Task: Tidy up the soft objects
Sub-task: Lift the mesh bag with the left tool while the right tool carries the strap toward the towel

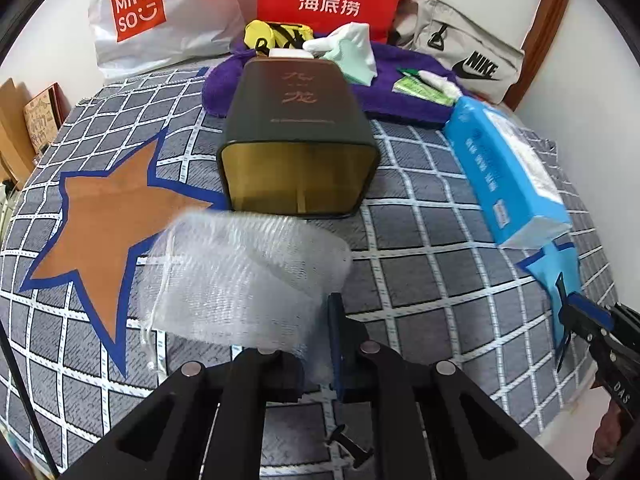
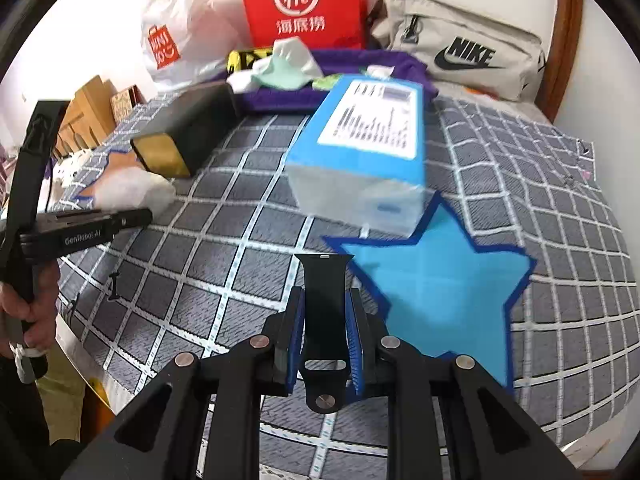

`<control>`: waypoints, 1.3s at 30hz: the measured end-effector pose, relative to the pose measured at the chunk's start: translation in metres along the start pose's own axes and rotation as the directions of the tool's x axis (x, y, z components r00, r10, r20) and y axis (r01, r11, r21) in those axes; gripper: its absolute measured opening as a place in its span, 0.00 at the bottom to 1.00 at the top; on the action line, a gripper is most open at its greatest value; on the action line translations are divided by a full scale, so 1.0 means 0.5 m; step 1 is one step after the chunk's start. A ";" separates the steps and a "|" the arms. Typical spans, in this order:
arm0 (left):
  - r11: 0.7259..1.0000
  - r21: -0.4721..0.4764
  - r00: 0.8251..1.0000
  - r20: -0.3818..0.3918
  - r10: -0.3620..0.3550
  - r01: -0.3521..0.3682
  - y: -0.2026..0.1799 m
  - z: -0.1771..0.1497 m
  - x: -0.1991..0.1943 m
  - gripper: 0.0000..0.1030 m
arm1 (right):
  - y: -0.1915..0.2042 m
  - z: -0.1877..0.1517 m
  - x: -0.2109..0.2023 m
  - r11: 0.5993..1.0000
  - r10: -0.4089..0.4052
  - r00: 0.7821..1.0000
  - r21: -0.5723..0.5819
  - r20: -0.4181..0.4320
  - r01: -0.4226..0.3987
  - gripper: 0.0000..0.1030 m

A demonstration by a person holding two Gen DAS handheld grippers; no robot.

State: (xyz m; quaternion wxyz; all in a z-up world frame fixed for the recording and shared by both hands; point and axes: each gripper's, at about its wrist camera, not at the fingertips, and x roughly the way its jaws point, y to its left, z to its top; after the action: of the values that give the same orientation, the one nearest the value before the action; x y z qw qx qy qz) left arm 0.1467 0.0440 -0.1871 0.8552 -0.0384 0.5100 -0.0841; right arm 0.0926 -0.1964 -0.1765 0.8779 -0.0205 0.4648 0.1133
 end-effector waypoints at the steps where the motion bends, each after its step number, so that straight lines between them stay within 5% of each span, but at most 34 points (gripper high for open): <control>1: 1.000 -0.005 1.000 0.002 -0.017 0.017 0.002 -0.001 -0.007 0.09 | -0.003 0.003 -0.007 1.000 0.000 1.000 0.001 0.009 0.000 0.20; 9: 0.994 -0.052 0.994 0.045 -0.095 0.098 0.000 0.005 -0.067 0.09 | -0.029 0.027 -0.036 1.000 0.010 0.999 0.015 0.045 -0.011 0.20; 26: 0.994 -0.006 0.981 0.163 -0.109 0.111 0.000 0.096 -0.185 0.09 | -0.017 0.113 -0.084 0.999 0.037 0.991 -0.029 0.129 -0.034 0.20; 39: 0.992 0.013 0.975 0.185 -0.122 0.122 -0.011 0.164 -0.199 0.09 | -0.025 0.189 -0.086 0.998 0.056 0.986 -0.029 0.160 -0.052 0.20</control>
State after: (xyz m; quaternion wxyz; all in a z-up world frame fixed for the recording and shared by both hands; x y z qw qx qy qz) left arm 0.1717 0.0552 -0.0611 0.8922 -0.0765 0.4248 -0.1329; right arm 0.1487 -0.2027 -0.0884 0.9088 -0.0094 0.3914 0.1440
